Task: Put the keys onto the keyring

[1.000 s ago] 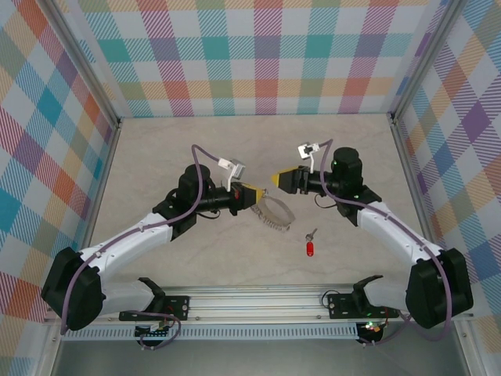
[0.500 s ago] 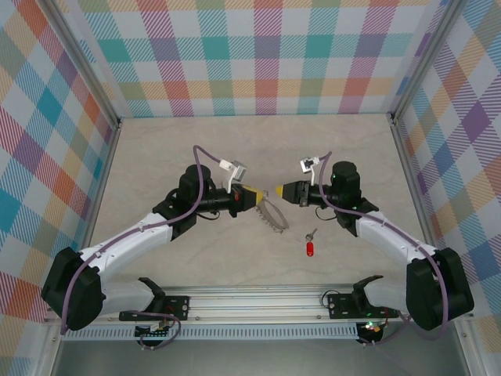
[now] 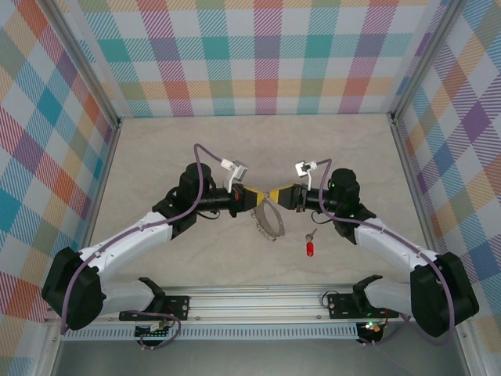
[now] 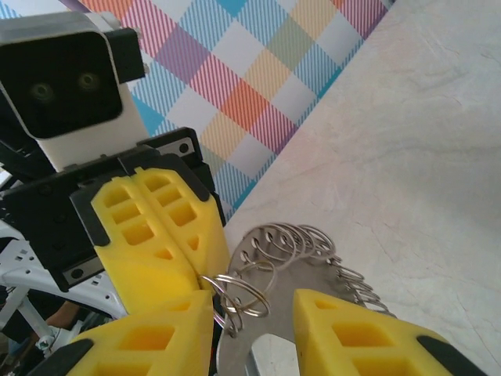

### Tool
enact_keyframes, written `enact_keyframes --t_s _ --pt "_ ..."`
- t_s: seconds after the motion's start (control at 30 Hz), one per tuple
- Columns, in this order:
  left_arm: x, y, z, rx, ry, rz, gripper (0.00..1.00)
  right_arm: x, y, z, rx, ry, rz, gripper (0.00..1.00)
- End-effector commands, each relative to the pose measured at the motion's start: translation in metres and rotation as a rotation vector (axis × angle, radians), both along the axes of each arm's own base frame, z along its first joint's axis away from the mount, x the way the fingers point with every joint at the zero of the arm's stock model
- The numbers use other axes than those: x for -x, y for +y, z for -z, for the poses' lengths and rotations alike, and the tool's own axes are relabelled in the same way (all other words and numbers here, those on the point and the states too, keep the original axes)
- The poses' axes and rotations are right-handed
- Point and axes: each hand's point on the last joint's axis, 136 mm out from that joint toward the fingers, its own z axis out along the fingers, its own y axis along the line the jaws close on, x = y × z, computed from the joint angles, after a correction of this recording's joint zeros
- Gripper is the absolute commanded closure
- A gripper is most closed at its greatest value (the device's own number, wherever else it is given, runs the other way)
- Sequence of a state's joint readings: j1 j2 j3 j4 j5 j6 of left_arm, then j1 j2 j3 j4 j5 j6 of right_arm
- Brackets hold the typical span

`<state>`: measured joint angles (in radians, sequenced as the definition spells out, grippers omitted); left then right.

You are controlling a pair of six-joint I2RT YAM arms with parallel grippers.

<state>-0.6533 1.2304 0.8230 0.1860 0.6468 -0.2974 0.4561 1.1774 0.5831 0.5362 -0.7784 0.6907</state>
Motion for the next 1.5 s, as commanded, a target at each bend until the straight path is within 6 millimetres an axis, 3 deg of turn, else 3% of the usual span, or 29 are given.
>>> enact_keyframes --t_s 0.0,0.73,1.03,1.2,1.3,1.33,1.47 --pt "0.005 -0.007 -0.024 0.044 -0.060 0.044 1.00 0.007 0.006 -0.010 -0.035 -0.036 -0.042 0.68" --pt "0.003 -0.007 -0.023 0.041 -0.062 0.038 1.00 0.027 0.011 -0.011 -0.037 -0.043 -0.111 0.78" --pt "0.005 -0.008 -0.020 0.040 -0.051 0.052 1.00 0.025 0.015 -0.019 -0.038 -0.066 -0.112 0.86" --pt "0.005 -0.009 -0.018 0.036 -0.044 0.054 1.00 0.022 0.016 -0.024 -0.040 -0.075 -0.100 1.00" --pt "-0.008 -0.004 -0.016 0.009 -0.019 -0.033 1.00 0.018 0.013 -0.023 -0.014 -0.081 -0.060 1.00" --pt "-0.014 -0.001 -0.016 -0.004 -0.011 -0.076 0.97 0.017 0.011 -0.023 -0.005 -0.092 -0.043 1.00" --pt "-0.040 0.019 -0.022 -0.037 0.019 -0.283 0.37 0.017 0.004 -0.027 0.018 -0.135 0.001 1.00"
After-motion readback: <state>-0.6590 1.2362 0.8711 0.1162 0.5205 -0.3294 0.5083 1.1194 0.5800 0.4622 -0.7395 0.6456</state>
